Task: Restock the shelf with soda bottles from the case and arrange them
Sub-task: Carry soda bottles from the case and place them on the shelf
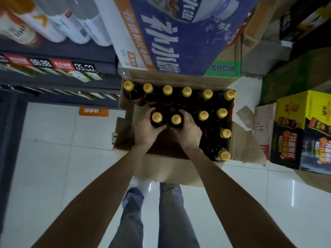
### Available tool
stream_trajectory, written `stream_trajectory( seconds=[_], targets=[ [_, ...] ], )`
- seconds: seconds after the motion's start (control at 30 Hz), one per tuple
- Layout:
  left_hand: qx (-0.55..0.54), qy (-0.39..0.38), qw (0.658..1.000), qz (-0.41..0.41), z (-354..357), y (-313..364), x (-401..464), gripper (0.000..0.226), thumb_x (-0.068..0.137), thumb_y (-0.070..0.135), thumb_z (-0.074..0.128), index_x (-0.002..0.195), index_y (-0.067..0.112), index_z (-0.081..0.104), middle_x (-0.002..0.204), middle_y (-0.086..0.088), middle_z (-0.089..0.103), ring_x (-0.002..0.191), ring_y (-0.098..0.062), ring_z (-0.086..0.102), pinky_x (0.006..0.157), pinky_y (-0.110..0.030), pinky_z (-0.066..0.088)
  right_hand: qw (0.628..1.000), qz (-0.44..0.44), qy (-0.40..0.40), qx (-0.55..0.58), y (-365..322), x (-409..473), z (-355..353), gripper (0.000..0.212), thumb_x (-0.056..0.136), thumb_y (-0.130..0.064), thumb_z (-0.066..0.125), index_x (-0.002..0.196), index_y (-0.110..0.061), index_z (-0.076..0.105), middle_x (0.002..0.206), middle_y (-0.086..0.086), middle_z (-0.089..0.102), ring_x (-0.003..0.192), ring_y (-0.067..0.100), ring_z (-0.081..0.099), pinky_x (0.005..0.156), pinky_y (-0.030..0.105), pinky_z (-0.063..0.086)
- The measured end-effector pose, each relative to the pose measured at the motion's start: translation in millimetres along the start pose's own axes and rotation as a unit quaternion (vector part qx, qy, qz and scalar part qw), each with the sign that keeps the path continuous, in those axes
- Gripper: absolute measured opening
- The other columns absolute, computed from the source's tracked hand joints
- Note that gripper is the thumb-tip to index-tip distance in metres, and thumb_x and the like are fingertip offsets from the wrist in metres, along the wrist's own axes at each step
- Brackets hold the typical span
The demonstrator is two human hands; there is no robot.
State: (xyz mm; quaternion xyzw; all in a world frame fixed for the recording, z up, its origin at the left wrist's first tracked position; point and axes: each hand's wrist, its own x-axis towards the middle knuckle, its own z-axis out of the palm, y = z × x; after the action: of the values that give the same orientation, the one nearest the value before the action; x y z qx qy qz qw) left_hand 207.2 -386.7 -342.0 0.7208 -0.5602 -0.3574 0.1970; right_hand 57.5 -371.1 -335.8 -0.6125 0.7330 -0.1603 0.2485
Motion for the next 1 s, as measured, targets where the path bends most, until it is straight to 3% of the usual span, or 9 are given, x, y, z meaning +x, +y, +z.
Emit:
stream_trajectory(
  seconds=[0.1, 0.27, 0.37, 0.47, 0.53, 0.63, 0.83, 0.93, 1.0],
  targets=[
    [-0.051, 0.041, 0.998, 0.024, -47, 2, -33, 0.068, 0.063, 0.036, 0.085, 0.123, 0.017, 0.057, 0.120, 0.001, 0.064, 0.113, -0.016, 0.059, 0.093, -0.038, 0.051, 0.997, -0.045, 0.055, 0.031, -25, -17, -26, 0.065, 0.065, -0.031, 0.082, 0.122, -0.014, 0.056, 0.115, 0.001, 0.063, 0.093, 0.020, 0.066, 0.062, 0.029, 0.053],
    [-0.171, 0.112, 0.979, 0.018, -140, 7, -108, 0.066, 0.061, 0.045, 0.081, 0.119, 0.024, 0.055, 0.117, 0.005, 0.063, 0.112, -0.011, 0.059, 0.093, -0.026, 0.049, 0.976, -0.171, 0.069, 0.112, -95, -43, -84, 0.065, 0.064, -0.033, 0.081, 0.120, -0.011, 0.056, 0.111, 0.005, 0.057, 0.103, 0.016, 0.054, 0.082, 0.019, 0.042],
    [-0.216, 0.166, 0.962, -0.021, -193, -7, -146, 0.069, 0.061, 0.048, 0.083, 0.118, 0.017, 0.058, 0.114, 0.002, 0.065, 0.108, -0.012, 0.061, 0.092, -0.032, 0.052, 0.960, -0.255, 0.007, 0.117, -152, -55, -102, 0.062, 0.063, -0.033, 0.081, 0.117, -0.013, 0.055, 0.107, 0.008, 0.054, 0.103, 0.021, 0.047, 0.089, 0.019, 0.032],
    [-0.254, 0.234, 0.937, -0.061, -239, -29, -186, 0.075, 0.057, 0.058, 0.082, 0.112, 0.012, 0.060, 0.106, -0.002, 0.068, 0.099, -0.014, 0.066, 0.086, -0.034, 0.055, 0.940, -0.289, -0.112, 0.143, -214, -70, -91, 0.060, 0.062, -0.023, 0.084, 0.112, -0.009, 0.055, 0.108, 0.006, 0.049, 0.103, 0.015, 0.048, 0.085, 0.019, 0.038],
    [-0.260, 0.286, 0.919, -0.079, -270, -51, -217, 0.069, 0.055, 0.056, 0.082, 0.108, 0.017, 0.059, 0.100, 0.000, 0.068, 0.092, -0.011, 0.066, 0.081, -0.028, 0.055, 0.921, -0.329, -0.159, 0.134, -259, -89, -70, 0.060, 0.059, -0.020, 0.086, 0.109, -0.007, 0.055, 0.108, 0.002, 0.049, 0.100, 0.010, 0.049, 0.082, 0.020, 0.041],
    [-0.268, 0.363, 0.887, -0.101, -314, -97, -272, 0.060, 0.053, 0.053, 0.081, 0.103, 0.029, 0.057, 0.097, 0.006, 0.067, 0.088, -0.005, 0.066, 0.079, -0.024, 0.054, 0.887, -0.394, -0.210, 0.122, -325, -137, -30, 0.060, 0.058, -0.018, 0.086, 0.108, -0.005, 0.055, 0.104, -0.002, 0.046, 0.093, 0.004, 0.045, 0.074, 0.007, 0.033],
    [-0.265, 0.488, 0.819, -0.147, -416, -205, -396, 0.073, 0.053, 0.055, 0.077, 0.113, 0.024, 0.049, 0.107, 0.010, 0.063, 0.097, -0.002, 0.062, 0.085, -0.021, 0.050, 0.833, -0.417, -0.321, 0.171, -460, -274, 59, 0.073, 0.058, -0.019, 0.088, 0.118, -0.020, 0.048, 0.113, -0.006, 0.052, 0.102, 0.002, 0.049, 0.085, 0.015, 0.042],
    [-0.253, 0.538, 0.789, -0.156, -472, -259, -454, 0.073, 0.054, 0.053, 0.079, 0.114, 0.021, 0.051, 0.110, 0.004, 0.065, 0.100, -0.007, 0.063, 0.089, -0.027, 0.052, 0.805, -0.399, -0.378, 0.224, -524, -339, 104, 0.072, 0.058, -0.011, 0.087, 0.113, -0.030, 0.045, 0.112, -0.010, 0.058, 0.106, 0.004, 0.056, 0.087, 0.022, 0.049],
    [-0.239, 0.576, 0.766, -0.158, -507, -288, -487, 0.071, 0.054, 0.053, 0.078, 0.112, 0.021, 0.051, 0.106, 0.009, 0.064, 0.100, -0.003, 0.062, 0.088, -0.022, 0.051, 0.783, -0.415, -0.402, 0.232, -566, -377, 131, 0.069, 0.059, -0.008, 0.086, 0.111, -0.032, 0.047, 0.110, -0.014, 0.058, 0.105, 0.001, 0.057, 0.088, 0.028, 0.052]
  ],
)
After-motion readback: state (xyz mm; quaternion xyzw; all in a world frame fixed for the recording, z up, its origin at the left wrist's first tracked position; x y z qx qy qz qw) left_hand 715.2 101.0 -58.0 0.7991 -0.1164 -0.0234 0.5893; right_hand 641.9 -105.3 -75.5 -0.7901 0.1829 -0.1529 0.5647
